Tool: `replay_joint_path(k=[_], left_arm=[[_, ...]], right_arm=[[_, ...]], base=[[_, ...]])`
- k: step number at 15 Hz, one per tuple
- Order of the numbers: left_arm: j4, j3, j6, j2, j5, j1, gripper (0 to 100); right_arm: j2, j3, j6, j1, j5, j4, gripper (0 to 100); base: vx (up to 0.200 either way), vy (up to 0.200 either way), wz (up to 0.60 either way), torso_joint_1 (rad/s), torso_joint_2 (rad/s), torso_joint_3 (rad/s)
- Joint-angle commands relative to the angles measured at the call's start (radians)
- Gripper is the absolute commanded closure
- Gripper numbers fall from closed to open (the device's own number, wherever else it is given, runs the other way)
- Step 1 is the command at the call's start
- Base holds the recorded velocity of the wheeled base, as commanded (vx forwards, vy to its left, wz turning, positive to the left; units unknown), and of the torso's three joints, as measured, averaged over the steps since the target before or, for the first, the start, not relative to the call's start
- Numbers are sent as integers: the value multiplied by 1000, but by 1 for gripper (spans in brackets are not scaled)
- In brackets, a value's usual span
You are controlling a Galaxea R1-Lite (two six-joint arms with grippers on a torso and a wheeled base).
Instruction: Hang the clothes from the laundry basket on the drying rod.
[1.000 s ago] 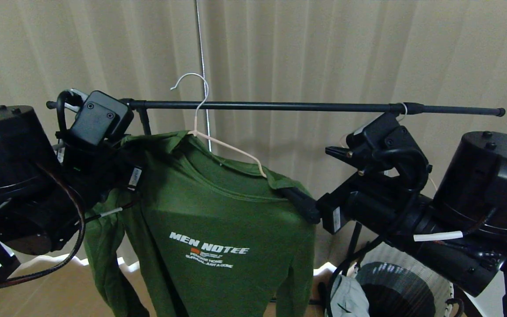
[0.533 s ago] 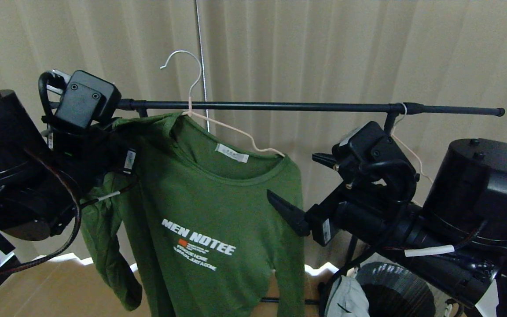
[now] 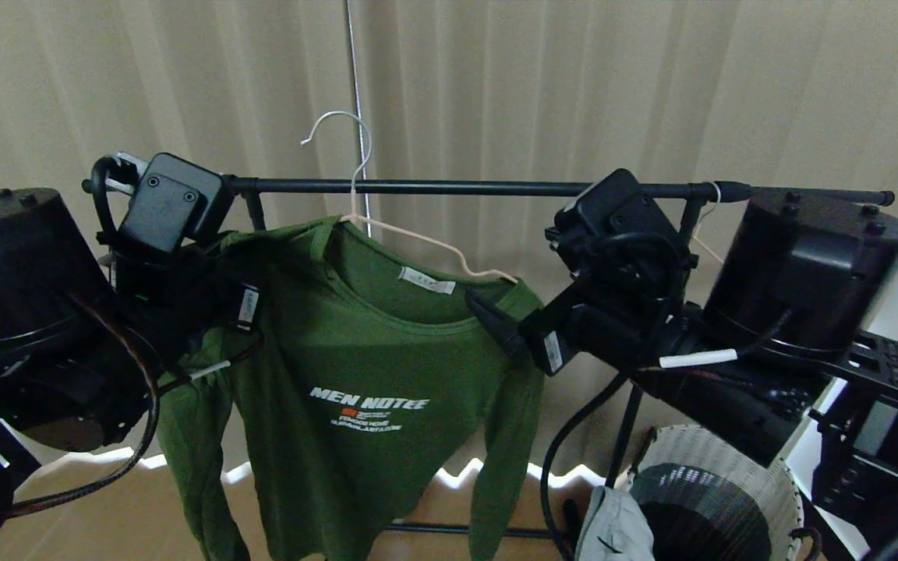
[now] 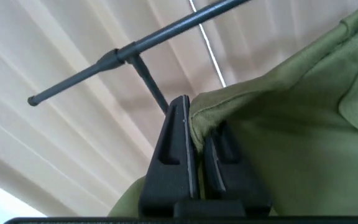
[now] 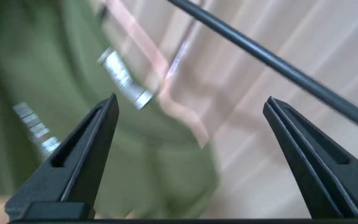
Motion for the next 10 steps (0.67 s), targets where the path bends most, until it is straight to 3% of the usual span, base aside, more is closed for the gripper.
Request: replay_joint_path(k=[1, 10], left_arm=[[-3, 28, 1, -5, 1, -30, 100], [-43, 81, 12, -23, -1, -78, 100]], right_arm=[[72, -51, -18, -31, -1, 1, 0], [99, -86, -50, -45, -11, 54, 0]], base=[[0, 0, 0, 0, 0, 0], [0, 0, 0, 0, 0, 0]])
